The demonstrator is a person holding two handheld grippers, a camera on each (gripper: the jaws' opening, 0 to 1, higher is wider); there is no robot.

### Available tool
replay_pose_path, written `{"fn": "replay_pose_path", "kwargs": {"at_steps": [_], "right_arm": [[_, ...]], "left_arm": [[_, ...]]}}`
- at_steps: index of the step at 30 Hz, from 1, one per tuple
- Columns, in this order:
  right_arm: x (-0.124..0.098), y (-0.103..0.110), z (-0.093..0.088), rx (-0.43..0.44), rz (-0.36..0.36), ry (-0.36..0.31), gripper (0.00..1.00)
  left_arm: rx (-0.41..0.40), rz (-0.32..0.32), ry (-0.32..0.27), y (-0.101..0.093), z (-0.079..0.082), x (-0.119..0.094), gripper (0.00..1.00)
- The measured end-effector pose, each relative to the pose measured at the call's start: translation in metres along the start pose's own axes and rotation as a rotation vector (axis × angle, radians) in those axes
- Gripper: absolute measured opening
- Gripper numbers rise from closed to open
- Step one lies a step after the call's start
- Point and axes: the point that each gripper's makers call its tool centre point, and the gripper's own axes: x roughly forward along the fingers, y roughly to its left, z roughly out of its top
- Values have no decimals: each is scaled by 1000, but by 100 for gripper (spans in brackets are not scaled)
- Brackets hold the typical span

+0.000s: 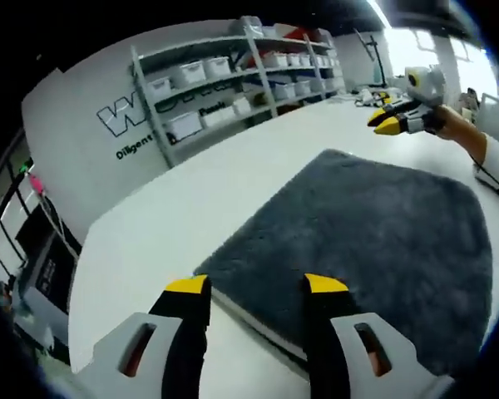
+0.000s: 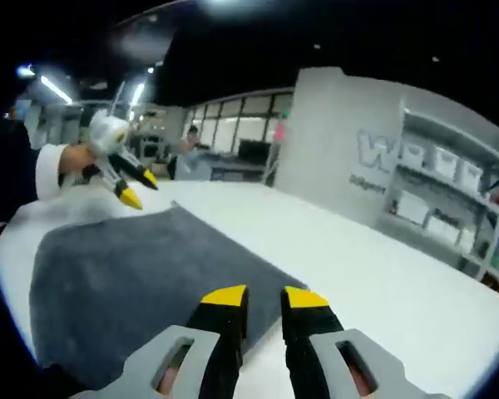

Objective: Open the folded towel by lifting each exposed corner and separating the folded layers until the towel lies flat within the target outline without major curled edges

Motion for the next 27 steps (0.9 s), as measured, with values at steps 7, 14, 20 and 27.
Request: {"fn": "replay_pose_path", "kwargs": {"at_steps": [7, 14, 20, 27], "right_arm": [[-11, 12, 9, 57, 94, -41, 24], [-19, 34, 9, -28, 182, -52, 54], [-21, 57, 14, -82, 274, -57, 71], [-28, 81, 3, -120, 378, -25, 89]], "left_arm": [[-111, -72, -38, -14, 0, -15, 55], [-245, -165, -60, -37, 0, -34, 68], [-213, -171, -63, -41, 2, -49, 80], [-219, -206, -105, -59, -8, -56, 99]]}}
